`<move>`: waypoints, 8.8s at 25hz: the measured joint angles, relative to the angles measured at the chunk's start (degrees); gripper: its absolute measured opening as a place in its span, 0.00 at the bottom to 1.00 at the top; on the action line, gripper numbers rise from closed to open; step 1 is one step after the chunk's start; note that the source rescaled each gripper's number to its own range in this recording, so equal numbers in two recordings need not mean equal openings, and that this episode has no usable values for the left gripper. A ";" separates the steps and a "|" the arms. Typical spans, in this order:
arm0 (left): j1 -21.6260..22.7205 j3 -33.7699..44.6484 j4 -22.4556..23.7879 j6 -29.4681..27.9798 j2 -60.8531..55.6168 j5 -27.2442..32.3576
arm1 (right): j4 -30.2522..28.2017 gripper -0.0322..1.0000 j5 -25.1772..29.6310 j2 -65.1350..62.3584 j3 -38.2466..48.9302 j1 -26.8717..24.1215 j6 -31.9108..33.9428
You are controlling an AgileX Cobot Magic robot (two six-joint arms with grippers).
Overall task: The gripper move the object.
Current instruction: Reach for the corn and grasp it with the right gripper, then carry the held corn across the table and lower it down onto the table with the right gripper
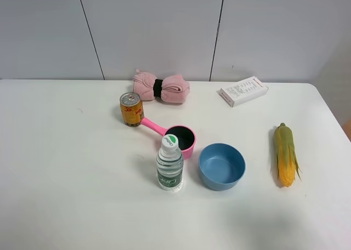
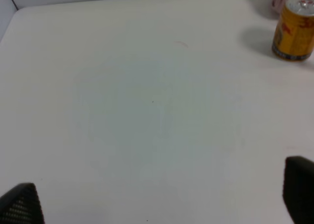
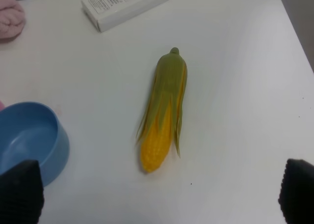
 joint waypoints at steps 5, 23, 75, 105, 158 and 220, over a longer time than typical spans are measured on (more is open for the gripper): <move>0.00 0.00 0.00 0.00 0.00 0.00 | 0.00 0.93 0.00 0.00 0.00 0.00 0.00; 0.00 0.00 0.00 0.00 0.00 0.00 | -1.08 1.00 0.00 0.00 0.00 0.00 0.00; 0.00 0.00 0.00 0.00 0.00 0.00 | 13.92 0.81 -0.11 74.11 -32.64 -12.56 -15.05; 0.00 0.00 0.00 0.00 0.00 0.00 | 17.32 0.80 -12.51 99.79 -32.64 -18.94 -25.52; 0.00 0.00 0.00 0.00 0.00 0.00 | 22.03 0.03 -1.16 98.19 -50.60 -5.17 -23.41; 0.00 0.00 0.00 0.00 0.00 0.00 | 23.14 0.03 -14.77 127.82 -84.78 39.11 -43.69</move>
